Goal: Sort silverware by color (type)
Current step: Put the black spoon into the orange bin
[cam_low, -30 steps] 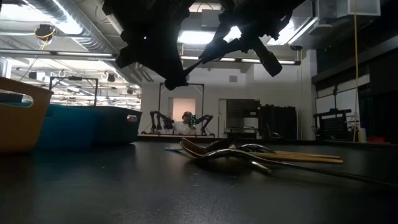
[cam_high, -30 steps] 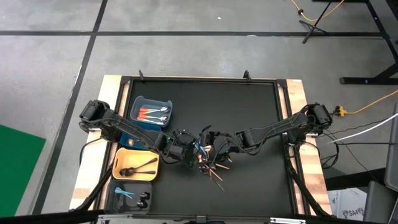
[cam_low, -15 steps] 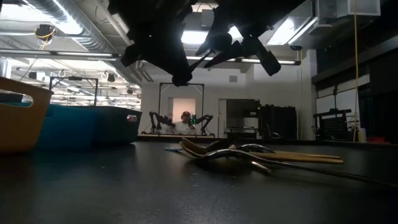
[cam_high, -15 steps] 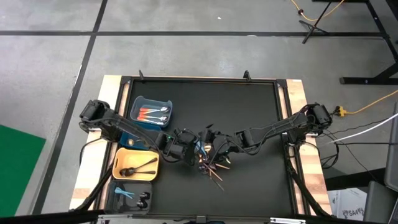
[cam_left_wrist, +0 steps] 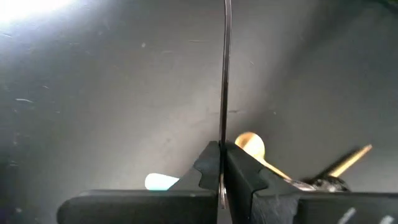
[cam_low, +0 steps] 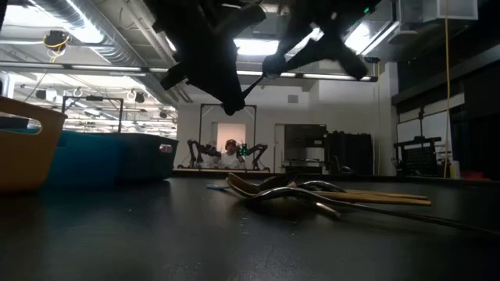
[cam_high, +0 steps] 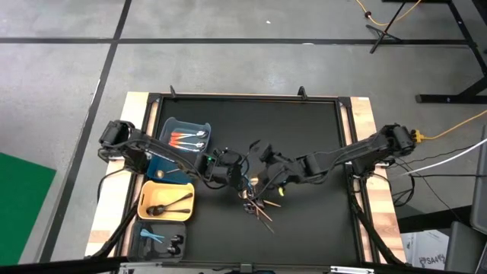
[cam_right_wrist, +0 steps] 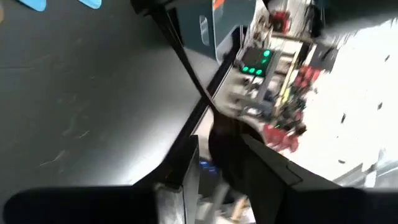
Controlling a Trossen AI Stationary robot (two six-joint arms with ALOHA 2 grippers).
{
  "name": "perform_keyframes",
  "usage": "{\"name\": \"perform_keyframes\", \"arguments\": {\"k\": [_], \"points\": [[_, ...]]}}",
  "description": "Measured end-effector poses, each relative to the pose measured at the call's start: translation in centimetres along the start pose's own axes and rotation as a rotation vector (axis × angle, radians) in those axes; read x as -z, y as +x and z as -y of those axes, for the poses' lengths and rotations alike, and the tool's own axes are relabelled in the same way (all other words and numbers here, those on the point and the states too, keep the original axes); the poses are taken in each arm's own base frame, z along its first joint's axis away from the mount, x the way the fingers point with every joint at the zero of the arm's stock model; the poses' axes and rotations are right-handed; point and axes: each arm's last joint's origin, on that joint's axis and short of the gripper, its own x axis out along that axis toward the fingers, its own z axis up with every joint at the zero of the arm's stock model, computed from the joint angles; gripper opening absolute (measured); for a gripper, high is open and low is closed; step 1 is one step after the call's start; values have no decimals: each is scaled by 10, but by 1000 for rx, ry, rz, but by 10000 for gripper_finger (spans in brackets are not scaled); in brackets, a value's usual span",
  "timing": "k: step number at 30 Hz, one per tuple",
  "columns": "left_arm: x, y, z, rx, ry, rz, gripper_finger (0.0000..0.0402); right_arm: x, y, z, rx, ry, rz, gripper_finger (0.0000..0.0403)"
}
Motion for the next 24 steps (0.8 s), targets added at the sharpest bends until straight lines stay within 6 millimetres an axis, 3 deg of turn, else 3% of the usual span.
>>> {"name": "perform_keyframes", "arguments": {"k": [7, 14, 19, 24], "points": [[-8, 5, -7, -41, -24, 39, 3, 41, -40, 9, -79, 320, -63, 111], [-18, 7, -5, -53, -35, 153, 3, 80, -73, 7, -89, 908, -212, 111], [-28, 5, 3, -6, 11, 259, 3, 85, -75, 5, -1, 1249, -236, 111], [-37, 0, 14, 68, 78, 353, 3, 73, -63, 2, 30, 1343, -158, 111]]}}
